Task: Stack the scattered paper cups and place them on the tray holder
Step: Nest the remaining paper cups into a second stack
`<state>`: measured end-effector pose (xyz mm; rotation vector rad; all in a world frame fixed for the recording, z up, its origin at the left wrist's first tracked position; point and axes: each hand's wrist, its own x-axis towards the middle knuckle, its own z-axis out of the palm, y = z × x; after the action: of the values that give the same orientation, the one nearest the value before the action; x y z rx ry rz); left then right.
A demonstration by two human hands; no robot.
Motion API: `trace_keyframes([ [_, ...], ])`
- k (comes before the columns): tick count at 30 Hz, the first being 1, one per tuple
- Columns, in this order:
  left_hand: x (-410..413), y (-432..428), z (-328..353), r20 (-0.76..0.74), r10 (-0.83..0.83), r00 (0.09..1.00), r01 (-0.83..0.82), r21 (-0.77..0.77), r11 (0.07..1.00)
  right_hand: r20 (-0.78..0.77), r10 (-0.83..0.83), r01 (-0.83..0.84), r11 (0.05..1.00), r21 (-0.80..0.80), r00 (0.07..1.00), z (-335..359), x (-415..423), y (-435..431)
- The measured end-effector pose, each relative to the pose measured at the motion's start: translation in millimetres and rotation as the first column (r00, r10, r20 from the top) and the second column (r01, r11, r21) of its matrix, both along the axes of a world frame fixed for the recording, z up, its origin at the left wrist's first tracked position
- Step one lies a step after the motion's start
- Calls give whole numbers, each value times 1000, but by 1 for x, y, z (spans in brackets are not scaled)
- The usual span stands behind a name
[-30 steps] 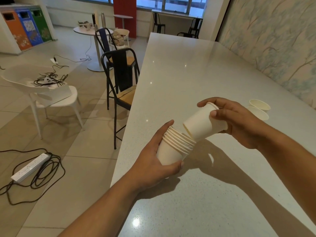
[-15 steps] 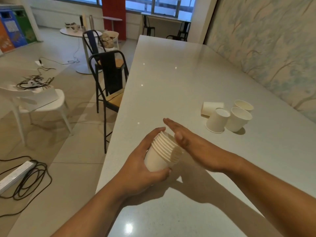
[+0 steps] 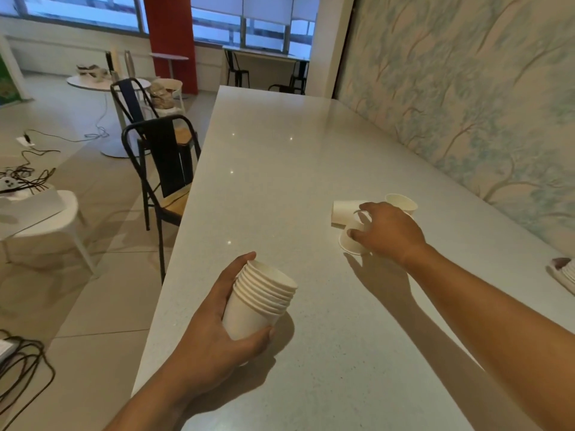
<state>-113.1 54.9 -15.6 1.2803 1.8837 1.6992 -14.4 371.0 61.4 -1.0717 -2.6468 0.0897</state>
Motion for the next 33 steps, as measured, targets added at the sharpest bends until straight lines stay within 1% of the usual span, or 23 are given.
trace_keyframes([
  [3,0,0,0,1,5,1000,-5,-3,1000,-17,26,-26,1000,7,1000,-4,-1,-5],
  [7,1,-2,1,-4,4,1000,-4,-3,1000,70,68,-68,998,-4,995,-8,-3,-19],
  [9,1,-3,2,-1,2,1000,-2,0,1000,65,107,-104,994,-39,992,-8,-2,-26],
  [10,1,-3,2,6,1,1000,-1,3,1000,22,117,-115,990,-84,993,-6,-1,-31],
  [11,1,-4,2,14,-1,1000,1,1,1000,-67,120,-129,978,-166,991,-3,0,-36],
  [12,2,-4,3,20,-7,1000,7,-1,1000,-200,101,-157,945,-287,975,1,2,-41],
  [13,2,-4,3,24,-15,1000,15,-2,1000,-351,55,-216,874,-436,935,6,3,-46],
  [14,2,-4,3,26,-22,999,22,-5,1000,-481,-8,-315,747,-585,877,9,3,-54],
  [15,1,-4,3,28,-28,999,28,-7,1000,-558,-70,-421,581,-696,827,11,4,-63],
  [16,1,-4,3,28,-31,999,32,-5,999,-595,-108,-509,410,-757,797,11,6,-72],
  [17,1,-3,4,26,-34,999,34,-2,999,-611,-108,-568,270,-777,784,10,7,-81],
  [18,1,-3,4,23,-35,999,35,-4,999,-619,-58,-601,184,-778,783,7,8,-91],
  [19,1,-3,4,17,-37,999,37,-10,999,-626,24,-621,154,-768,780,5,8,-102],
  [20,1,-3,3,11,-41,999,41,-17,999,-626,116,-636,166,-753,771,4,8,-111],
  [22,2,-3,3,3,-47,999,47,-27,999,-615,260,-667,253,-701,745,6,6,-121],
  [24,2,-3,2,3,-47,999,47,-35,998,-583,338,-673,331,-661,739,13,4,-121],
  [27,2,-2,1,1,-53,999,53,-46,998,-474,425,-629,398,-667,771,22,4,-116],
  [28,2,-1,1,0,-55,999,54,-47,997,-458,438,-625,410,-664,774,24,4,-114],
  [30,2,-2,1,0,-53,999,53,-45,998,-482,415,-633,426,-647,772,25,3,-113],
  [31,2,-2,0,0,-53,999,53,-45,998,-514,382,-640,417,-645,768,25,2,-112],
  [33,2,-2,1,-1,-53,999,53,-47,997,-571,336,-663,369,-652,749,24,2,-110],
])
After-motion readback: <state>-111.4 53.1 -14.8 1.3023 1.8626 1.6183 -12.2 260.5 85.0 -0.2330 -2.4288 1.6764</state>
